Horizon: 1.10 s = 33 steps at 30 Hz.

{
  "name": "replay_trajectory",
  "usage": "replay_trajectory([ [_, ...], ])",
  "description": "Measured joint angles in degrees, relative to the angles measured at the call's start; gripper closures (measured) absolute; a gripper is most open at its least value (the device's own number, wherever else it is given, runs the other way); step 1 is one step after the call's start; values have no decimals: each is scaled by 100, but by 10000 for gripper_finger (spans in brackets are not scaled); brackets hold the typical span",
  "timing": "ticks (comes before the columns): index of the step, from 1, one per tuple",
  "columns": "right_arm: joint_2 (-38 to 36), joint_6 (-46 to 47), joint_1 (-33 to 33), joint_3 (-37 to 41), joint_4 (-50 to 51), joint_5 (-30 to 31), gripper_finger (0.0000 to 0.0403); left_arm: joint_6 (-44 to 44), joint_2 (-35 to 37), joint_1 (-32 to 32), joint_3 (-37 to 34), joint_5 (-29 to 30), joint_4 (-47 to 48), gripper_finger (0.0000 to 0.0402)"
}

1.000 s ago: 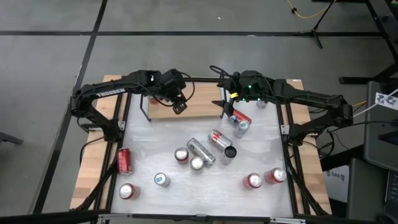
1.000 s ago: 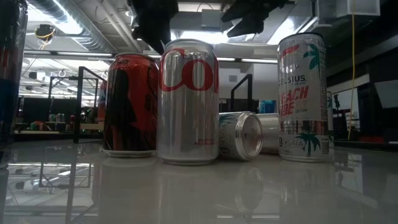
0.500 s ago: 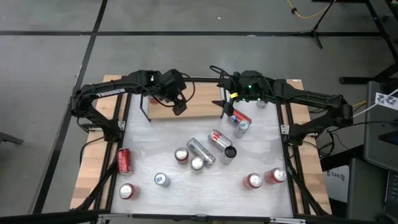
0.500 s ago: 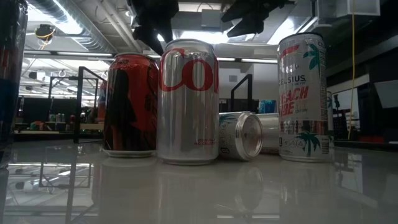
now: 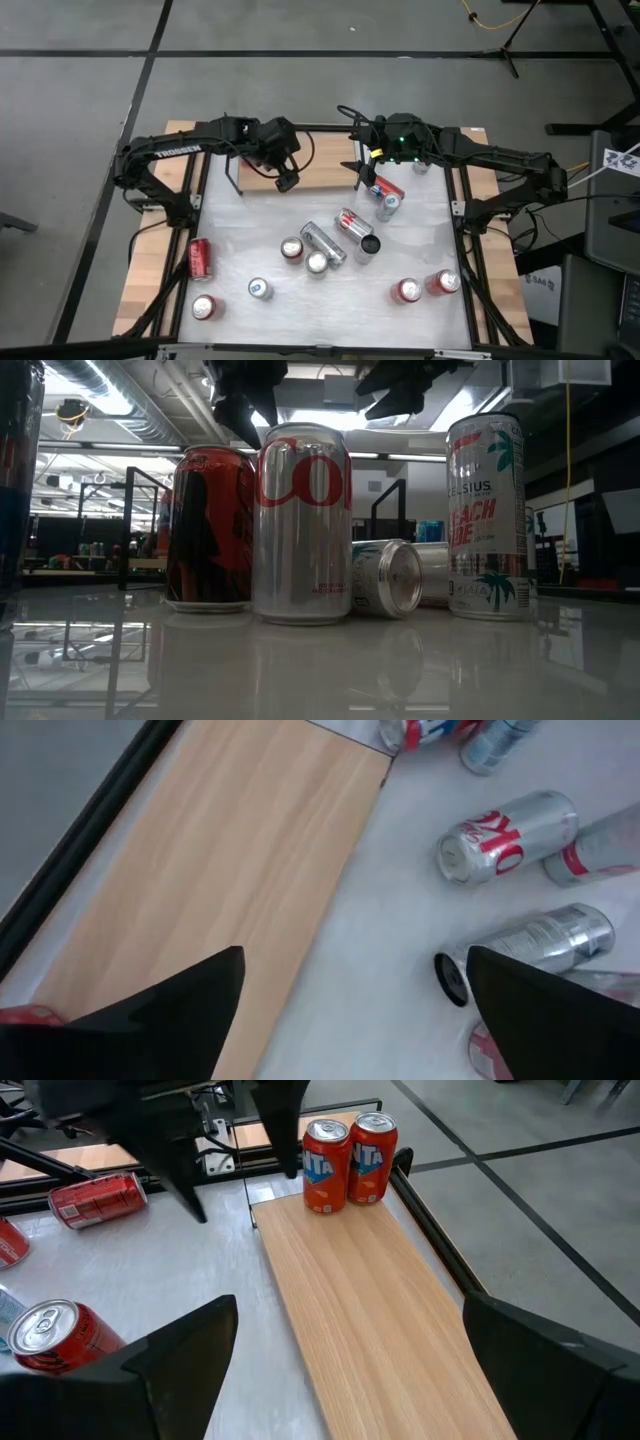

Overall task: Place canned beverage on shelf
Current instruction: Put the red soda can on the shelf aligned with the other red soda cans

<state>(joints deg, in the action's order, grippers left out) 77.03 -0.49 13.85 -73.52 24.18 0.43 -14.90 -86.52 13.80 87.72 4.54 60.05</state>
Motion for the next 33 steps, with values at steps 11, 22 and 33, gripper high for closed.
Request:
replay_trajectory([
  [11, 0, -1, 1, 0, 0, 0, 24, -4, 0, -607, 0, 23, -13, 27],
  [22, 0, -2, 0, 0, 0, 0, 24, -630, -2, -1541, 0, 71, -31, 27],
  [33, 0, 0, 1, 0, 0, 0, 24, -3283, -2, -2480, 2, -41, 498, 29],
])
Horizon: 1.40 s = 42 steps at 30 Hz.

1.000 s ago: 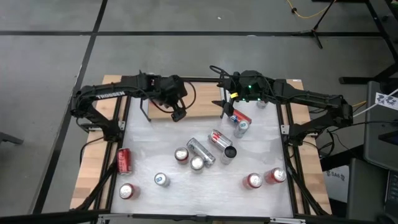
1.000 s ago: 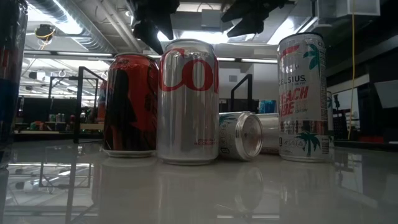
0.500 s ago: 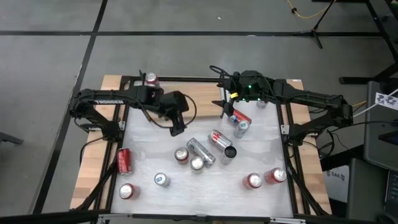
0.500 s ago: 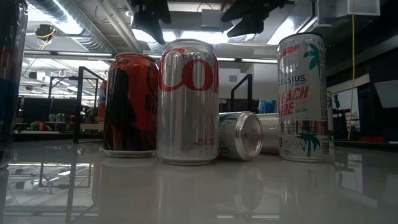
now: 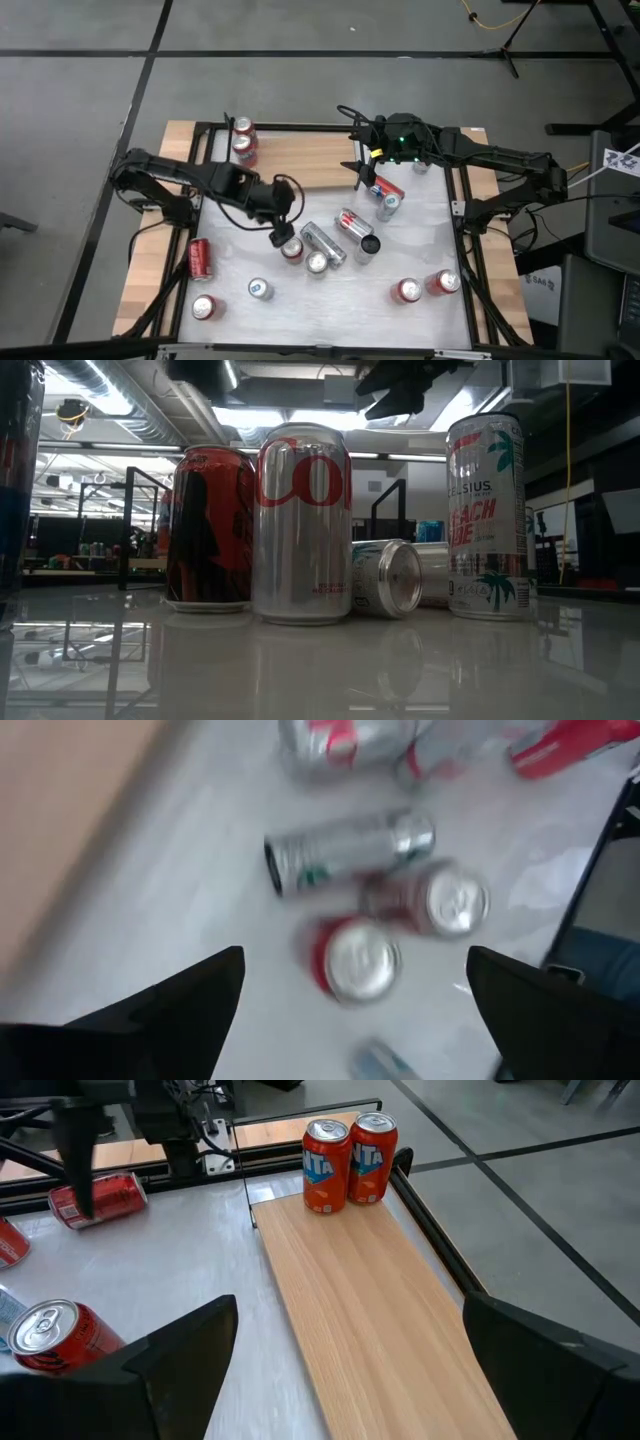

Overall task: Place canned beverage on shelf
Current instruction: Put the red soda can on the shelf aligned with the other red soda cans

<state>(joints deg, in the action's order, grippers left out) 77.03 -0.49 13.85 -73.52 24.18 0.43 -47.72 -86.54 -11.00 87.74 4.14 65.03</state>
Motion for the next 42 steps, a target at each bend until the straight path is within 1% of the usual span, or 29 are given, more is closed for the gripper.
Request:
replay_trajectory([
  [5, 0, 4, -1, 0, 0, 0, 24, -1461, -2, -572, 0, -345, 673, 32],
  [10, -1, 9, 1, 0, 0, 0, 24, -2785, -2, -1191, 0, -675, 985, 33],
  [16, 0, 13, -1, 0, 2, 0, 24, -3738, -2, -1929, 0, -1263, 1169, 33],
  [18, 0, 15, 0, 0, 5, -1, 24, -3924, -4, -2213, 0, -1424, 1250, 33],
  [22, 0, 15, 0, 0, 33, 0, 24, -4229, -4, -2757, 0, -1529, 1346, 33],
  [28, 0, 15, 0, 0, 247, 0, 24, -4612, -9, -3496, 0, -1525, 1410, 33],
  [32, 0, 15, 1, 0, 419, -2, 24, -4819, -95, -3942, -1, -1379, 1407, 33],
  [37, 0, 15, 1, 0, 457, -2, 24, -4823, -283, -4333, -105, -1261, 1404, 33],
  [42, 0, 15, 0, 0, 452, -2, 24, -4817, -527, -4582, -137, -1159, 1401, 33],
])
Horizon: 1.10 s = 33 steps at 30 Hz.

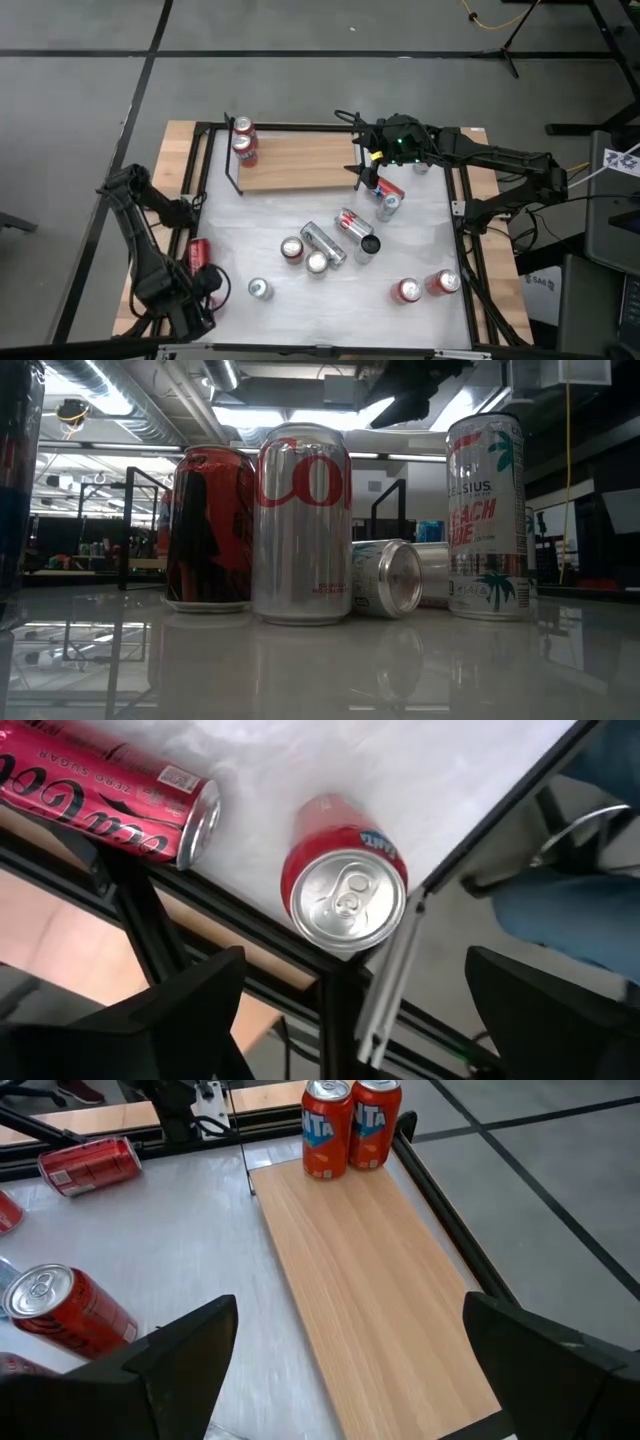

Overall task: Place canned beverage on shelf
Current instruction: Put the red soda can on the shelf aligned with the other red soda cans

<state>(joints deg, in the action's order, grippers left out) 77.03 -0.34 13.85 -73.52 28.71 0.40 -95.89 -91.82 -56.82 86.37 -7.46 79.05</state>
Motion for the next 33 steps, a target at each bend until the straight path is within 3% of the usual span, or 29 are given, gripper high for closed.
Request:
replay_trajectory([
  [33, -1, 0, 2, 0, -5, 0, 24, 268, -1154, -284, -9, 549, 133, 33],
])
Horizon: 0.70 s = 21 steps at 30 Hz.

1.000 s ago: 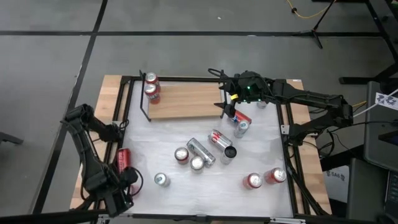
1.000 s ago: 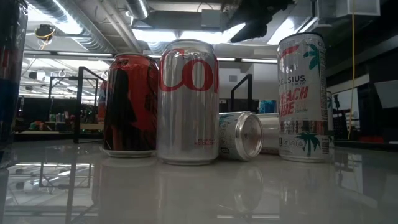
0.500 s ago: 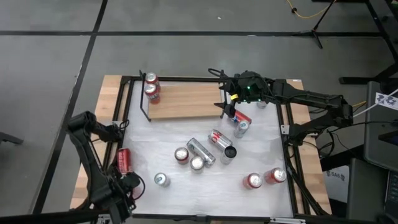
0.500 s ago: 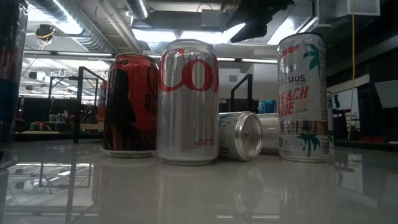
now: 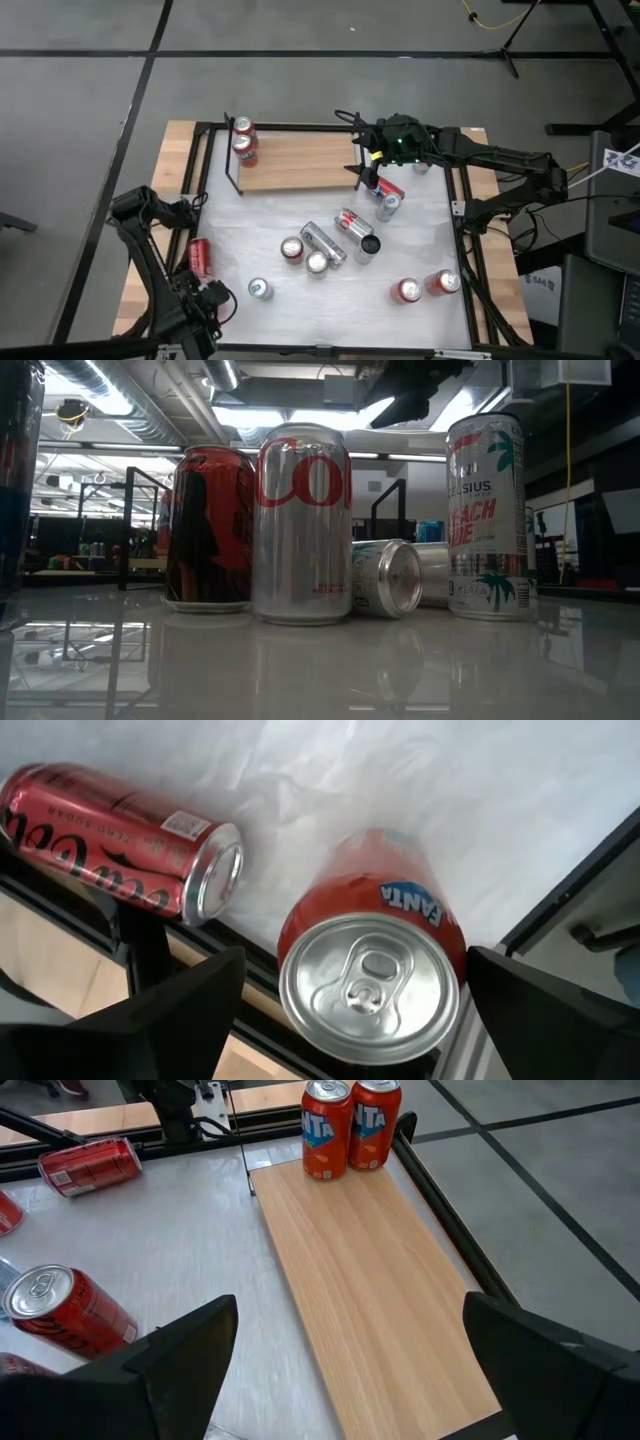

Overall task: Place canned beverage on shelf
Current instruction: Put the red soda can on the shelf aligned with the other red soda cans

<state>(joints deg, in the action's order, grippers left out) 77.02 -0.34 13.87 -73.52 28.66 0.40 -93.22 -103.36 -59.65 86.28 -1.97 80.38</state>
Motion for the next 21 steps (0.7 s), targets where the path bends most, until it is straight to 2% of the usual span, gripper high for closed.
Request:
replay_trajectory([
  [9, 1, 0, -1, 0, -1, 0, 24, 226, -98, -1, -31, 7, -10, 33],
  [21, 1, 0, -2, 0, -1, 2, 24, 384, -98, -3, -506, -47, -365, 33],
])
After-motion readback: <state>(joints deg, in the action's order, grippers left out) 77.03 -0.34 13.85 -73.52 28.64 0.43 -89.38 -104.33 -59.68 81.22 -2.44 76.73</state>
